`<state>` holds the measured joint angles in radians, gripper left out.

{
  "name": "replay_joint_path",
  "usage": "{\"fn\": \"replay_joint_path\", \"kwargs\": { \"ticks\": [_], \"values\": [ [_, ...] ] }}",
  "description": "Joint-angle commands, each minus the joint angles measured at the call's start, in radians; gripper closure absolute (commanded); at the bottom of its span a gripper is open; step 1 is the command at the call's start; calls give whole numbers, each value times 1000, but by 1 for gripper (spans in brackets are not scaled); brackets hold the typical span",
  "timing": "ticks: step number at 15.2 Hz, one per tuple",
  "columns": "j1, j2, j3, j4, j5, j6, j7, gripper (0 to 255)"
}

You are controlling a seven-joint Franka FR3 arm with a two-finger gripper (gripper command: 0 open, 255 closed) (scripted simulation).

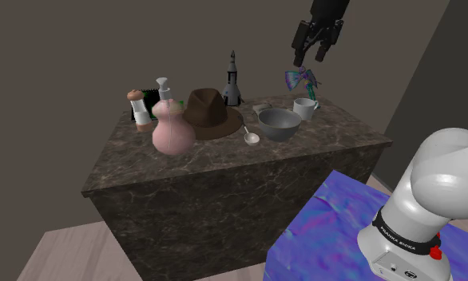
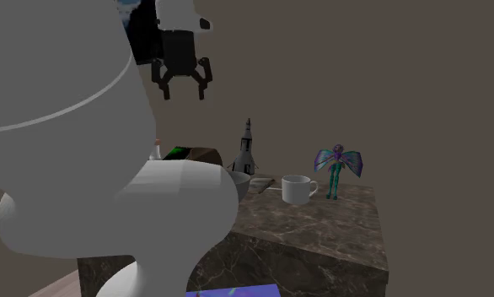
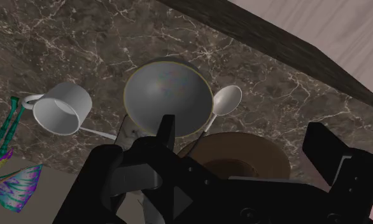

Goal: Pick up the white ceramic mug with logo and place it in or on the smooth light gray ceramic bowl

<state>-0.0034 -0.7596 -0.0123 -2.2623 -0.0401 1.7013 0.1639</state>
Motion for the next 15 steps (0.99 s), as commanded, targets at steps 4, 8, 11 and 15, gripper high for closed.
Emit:
{"fn": "replay_joint_path", "kwargs": {
  "ticks": [4,8,11,15],
  "values": [
    [-15,57,-47,-14,-23,52,-47,0],
    [-33,146,-110,-17,-48,121,-109,0],
    [-45,223,-156,-8,-61,172,-156,0],
    [-59,336,-216,19,-69,235,-220,0]
  ]
}}
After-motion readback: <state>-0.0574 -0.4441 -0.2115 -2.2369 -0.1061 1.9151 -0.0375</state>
